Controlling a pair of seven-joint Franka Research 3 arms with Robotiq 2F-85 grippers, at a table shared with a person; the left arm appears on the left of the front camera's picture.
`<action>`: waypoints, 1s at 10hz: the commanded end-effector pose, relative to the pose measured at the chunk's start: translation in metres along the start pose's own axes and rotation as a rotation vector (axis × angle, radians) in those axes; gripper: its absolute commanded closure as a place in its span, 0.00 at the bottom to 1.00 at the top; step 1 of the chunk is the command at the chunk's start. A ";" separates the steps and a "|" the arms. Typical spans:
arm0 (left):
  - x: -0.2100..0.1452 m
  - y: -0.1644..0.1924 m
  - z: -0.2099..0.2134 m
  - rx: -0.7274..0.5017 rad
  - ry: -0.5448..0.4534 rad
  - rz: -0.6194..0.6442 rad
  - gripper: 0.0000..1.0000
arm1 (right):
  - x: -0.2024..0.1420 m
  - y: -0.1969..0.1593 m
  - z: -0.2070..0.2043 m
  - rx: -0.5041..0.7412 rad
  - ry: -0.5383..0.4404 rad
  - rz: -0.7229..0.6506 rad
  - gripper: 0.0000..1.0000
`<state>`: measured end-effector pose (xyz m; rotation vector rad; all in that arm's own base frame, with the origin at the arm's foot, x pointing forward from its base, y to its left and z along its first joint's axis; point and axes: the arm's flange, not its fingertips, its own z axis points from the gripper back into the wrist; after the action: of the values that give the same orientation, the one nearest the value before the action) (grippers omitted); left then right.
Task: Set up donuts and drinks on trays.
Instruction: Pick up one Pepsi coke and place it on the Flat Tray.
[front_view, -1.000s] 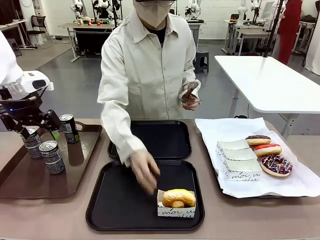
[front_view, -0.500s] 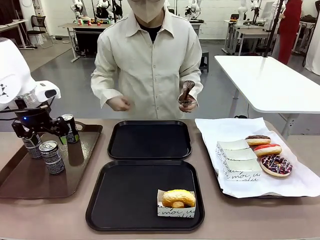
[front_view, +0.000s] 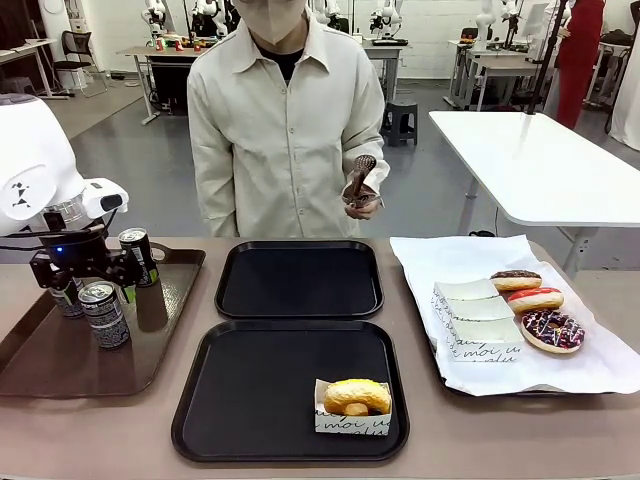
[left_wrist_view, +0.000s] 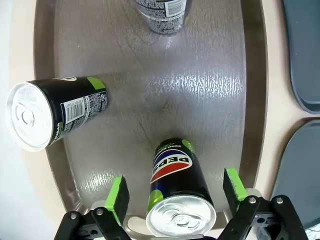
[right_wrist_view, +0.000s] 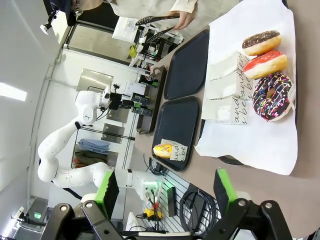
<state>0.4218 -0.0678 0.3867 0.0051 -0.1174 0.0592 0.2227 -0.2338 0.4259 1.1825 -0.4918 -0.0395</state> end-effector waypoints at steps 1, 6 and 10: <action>0.001 -0.005 -0.001 0.027 0.001 0.028 0.53 | 0.003 0.000 0.001 0.023 -0.017 0.017 0.00; 0.000 -0.003 0.002 0.055 0.065 0.042 0.76 | 0.003 0.000 0.001 0.023 -0.017 0.017 0.00; 0.001 -0.004 0.026 0.044 0.083 0.028 1.00 | 0.003 0.000 0.001 0.023 -0.017 0.017 0.00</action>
<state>0.4185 -0.0677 0.3920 0.0264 -0.0346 0.0806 0.2227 -0.2337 0.4259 1.1831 -0.4914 -0.0388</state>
